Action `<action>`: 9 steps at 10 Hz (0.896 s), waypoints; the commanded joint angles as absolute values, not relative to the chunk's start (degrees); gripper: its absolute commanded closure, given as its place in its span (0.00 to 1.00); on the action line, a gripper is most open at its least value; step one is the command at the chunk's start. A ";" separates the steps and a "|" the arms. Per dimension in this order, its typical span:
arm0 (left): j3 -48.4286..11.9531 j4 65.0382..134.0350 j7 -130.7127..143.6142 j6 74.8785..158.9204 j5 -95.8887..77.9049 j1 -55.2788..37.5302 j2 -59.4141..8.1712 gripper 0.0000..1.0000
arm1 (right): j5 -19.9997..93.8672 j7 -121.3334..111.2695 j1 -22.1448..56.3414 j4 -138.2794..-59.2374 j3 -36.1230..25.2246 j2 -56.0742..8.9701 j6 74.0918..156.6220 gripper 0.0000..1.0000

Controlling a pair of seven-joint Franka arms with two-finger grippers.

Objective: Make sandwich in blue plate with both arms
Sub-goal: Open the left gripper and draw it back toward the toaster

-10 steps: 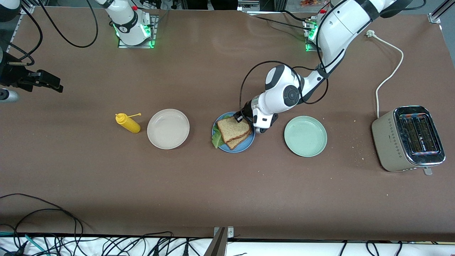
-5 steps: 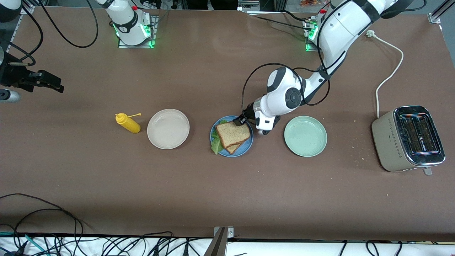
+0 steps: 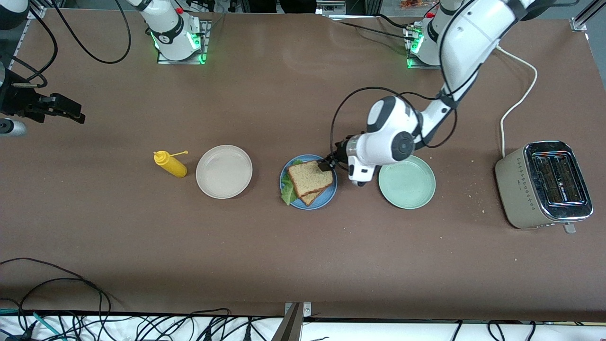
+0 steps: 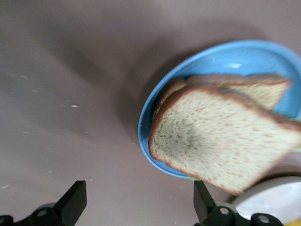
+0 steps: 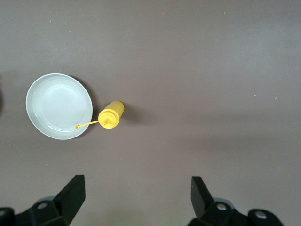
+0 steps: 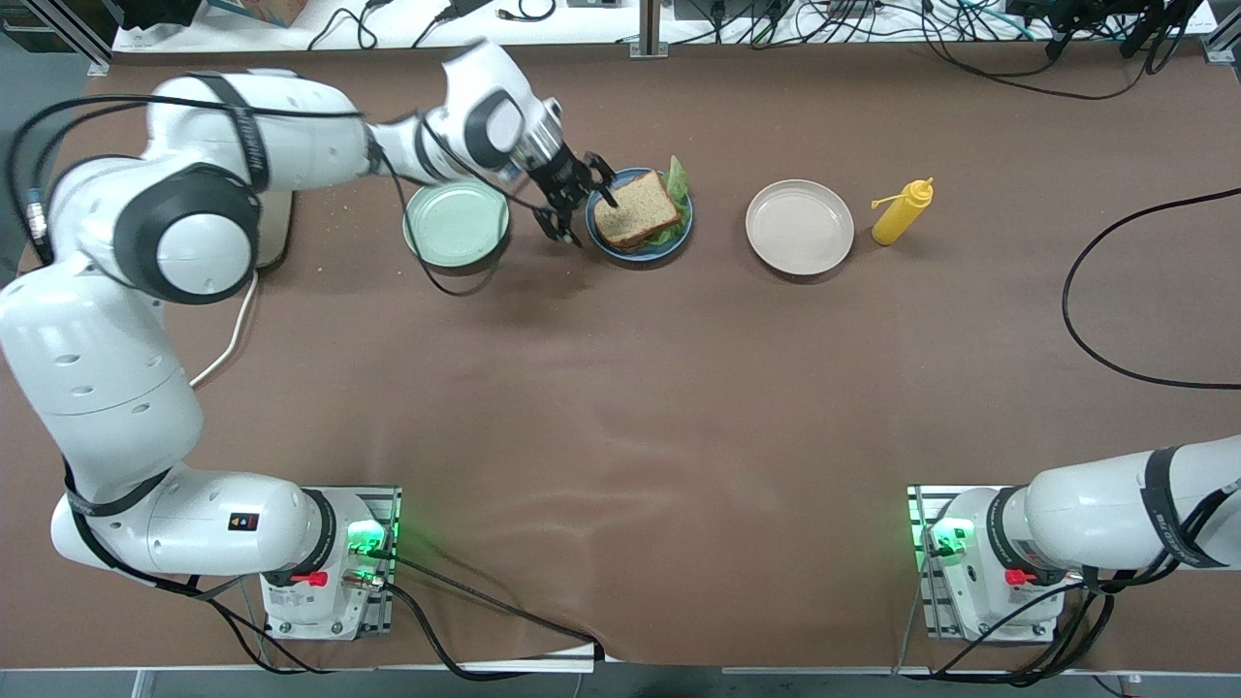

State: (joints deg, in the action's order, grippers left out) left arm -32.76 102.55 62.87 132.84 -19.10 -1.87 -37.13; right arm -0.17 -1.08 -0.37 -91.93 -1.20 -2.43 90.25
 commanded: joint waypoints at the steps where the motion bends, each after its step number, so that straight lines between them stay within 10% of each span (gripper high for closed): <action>1: -32.87 102.84 63.46 120.80 -10.51 3.76 -25.00 0.00 | 0.87 -2.02 -0.17 -90.70 -1.14 -2.81 89.74 0.00; 9: -32.52 88.34 36.33 95.28 1.03 20.73 -19.34 0.00 | 0.88 -2.02 -0.18 -90.70 -0.97 -3.08 89.82 0.00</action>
State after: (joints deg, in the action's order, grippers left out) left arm -32.11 90.92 43.11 98.10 -2.53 17.42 -19.53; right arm -0.04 -1.13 0.04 -91.84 -0.95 -2.50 90.33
